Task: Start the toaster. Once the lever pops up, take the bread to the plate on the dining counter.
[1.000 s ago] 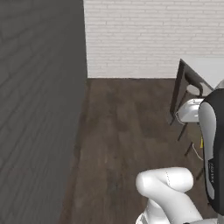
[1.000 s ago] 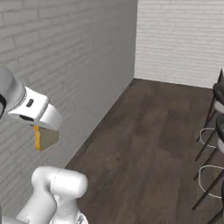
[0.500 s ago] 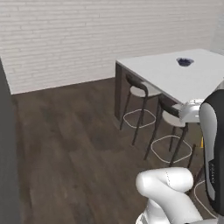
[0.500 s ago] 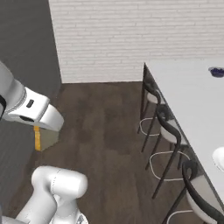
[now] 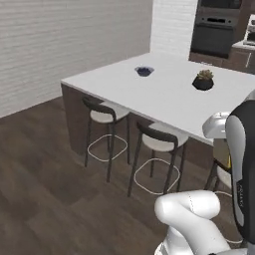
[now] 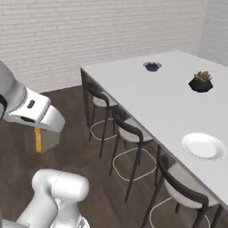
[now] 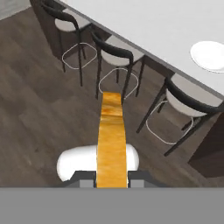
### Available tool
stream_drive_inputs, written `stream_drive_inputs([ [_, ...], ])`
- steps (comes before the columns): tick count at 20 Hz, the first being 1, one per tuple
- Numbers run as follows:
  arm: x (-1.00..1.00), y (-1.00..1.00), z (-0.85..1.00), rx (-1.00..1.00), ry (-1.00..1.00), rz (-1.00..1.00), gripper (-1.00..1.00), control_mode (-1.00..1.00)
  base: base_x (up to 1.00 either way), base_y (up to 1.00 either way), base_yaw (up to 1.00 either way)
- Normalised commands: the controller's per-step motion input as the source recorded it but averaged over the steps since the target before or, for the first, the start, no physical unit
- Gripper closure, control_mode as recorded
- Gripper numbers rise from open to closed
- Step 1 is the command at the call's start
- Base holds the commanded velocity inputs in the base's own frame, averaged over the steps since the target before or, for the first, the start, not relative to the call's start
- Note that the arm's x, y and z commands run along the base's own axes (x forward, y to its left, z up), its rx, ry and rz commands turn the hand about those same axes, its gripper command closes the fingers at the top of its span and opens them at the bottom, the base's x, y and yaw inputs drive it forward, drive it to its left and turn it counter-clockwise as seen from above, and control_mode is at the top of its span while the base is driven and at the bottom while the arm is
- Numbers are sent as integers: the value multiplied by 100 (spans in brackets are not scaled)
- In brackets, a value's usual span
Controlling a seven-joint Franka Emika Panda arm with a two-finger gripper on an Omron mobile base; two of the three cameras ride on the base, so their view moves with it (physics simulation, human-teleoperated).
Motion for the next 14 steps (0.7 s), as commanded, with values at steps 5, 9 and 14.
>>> stream_drive_inputs([
  [5, 0, 0, 0, 0, 0, 0, 100, 100, 44, 2, -75],
  [9, 0, 0, 0, 0, 0, 0, 100, 100, 48, 4, -73],
  [14, 0, 0, 0, 0, 0, 0, 100, 100, 85, 15, -55],
])
